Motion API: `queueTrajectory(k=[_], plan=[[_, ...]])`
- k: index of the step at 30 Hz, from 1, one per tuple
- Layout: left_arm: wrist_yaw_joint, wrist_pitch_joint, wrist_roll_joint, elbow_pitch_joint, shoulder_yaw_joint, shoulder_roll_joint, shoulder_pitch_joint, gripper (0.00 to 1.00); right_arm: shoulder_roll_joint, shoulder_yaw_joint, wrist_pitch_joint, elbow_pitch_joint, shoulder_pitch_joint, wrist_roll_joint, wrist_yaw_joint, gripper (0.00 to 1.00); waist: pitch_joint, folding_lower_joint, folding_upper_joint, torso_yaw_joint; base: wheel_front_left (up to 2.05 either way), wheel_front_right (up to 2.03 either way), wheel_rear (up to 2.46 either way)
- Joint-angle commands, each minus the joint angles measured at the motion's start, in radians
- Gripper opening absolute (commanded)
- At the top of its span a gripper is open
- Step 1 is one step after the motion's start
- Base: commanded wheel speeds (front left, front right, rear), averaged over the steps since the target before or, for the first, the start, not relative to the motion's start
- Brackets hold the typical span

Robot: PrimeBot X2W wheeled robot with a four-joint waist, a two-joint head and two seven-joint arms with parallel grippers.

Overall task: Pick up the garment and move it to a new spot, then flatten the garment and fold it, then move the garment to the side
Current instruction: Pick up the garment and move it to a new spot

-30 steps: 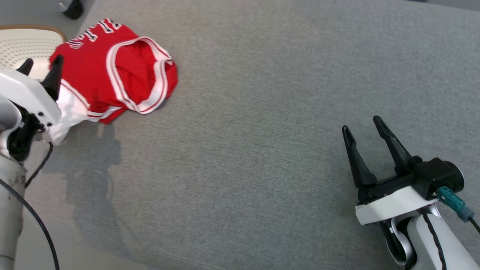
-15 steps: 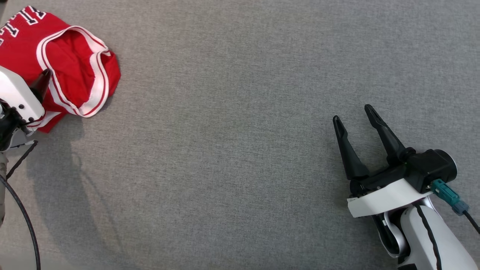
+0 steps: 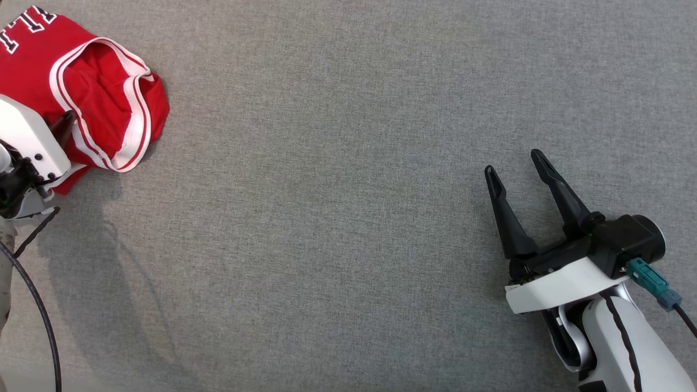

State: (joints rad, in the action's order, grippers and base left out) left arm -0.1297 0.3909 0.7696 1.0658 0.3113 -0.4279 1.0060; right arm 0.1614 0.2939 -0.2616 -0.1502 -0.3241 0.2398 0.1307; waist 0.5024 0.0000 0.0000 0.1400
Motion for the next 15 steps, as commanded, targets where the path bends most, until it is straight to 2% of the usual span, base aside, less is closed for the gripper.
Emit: queueTrajectory(k=[1,9,15], plan=[[-0.001,-0.002,0.015,-0.005,0.009,-0.005,-0.003,0.00,0.002,-0.001,-0.004,-0.008,-0.006,-0.002,0.000,1.00,-0.002,0.0000,0.0000,0.002,0.00,0.00,0.00],[-0.001,-0.020,0.058,-0.025,0.041,-0.022,-0.013,0.00,-0.004,0.001,-0.004,-0.020,-0.004,-0.002,0.000,1.00,-0.023,0.0000,0.0000,0.010,0.00,0.00,0.00],[-0.001,-0.077,0.081,-0.032,0.055,-0.033,-0.008,0.00,-0.011,0.002,-0.004,-0.032,0.007,0.005,0.000,1.00,-0.061,0.0000,0.0000,0.017,0.00,0.00,0.00]])
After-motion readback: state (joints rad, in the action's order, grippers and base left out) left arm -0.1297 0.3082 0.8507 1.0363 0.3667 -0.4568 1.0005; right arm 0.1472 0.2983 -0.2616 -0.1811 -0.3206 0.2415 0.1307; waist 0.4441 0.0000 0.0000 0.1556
